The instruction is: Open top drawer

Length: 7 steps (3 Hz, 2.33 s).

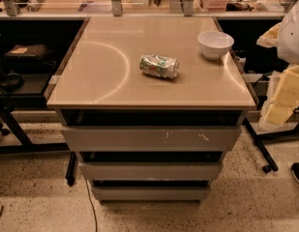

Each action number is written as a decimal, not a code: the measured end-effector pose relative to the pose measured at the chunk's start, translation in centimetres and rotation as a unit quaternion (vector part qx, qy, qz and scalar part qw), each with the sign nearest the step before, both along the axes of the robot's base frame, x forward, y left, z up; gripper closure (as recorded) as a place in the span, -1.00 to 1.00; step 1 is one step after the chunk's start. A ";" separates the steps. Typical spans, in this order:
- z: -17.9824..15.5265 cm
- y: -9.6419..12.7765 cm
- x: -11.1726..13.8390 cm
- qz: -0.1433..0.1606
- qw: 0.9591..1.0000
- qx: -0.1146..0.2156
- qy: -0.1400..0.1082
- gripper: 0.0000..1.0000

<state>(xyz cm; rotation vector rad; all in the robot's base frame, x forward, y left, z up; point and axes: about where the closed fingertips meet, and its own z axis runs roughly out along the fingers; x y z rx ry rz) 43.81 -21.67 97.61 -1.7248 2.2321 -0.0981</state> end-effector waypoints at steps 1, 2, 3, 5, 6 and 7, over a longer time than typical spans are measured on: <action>0.0 0.0 0.0 0.000 1.000 0.000 0.000 -1.00; -1.8 0.2 -0.9 0.012 1.000 0.007 0.009 -1.00; -6.8 1.2 -3.3 0.050 0.998 0.027 0.019 -1.00; -19.2 3.4 -6.4 0.120 0.989 0.084 0.011 -1.00; -24.2 4.7 -5.3 0.145 0.984 0.098 0.021 -1.00; -24.2 4.7 -5.4 0.146 0.984 0.097 0.021 -1.00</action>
Offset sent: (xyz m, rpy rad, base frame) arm -0.0440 0.0072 -0.0906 0.0663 0.1088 0.1161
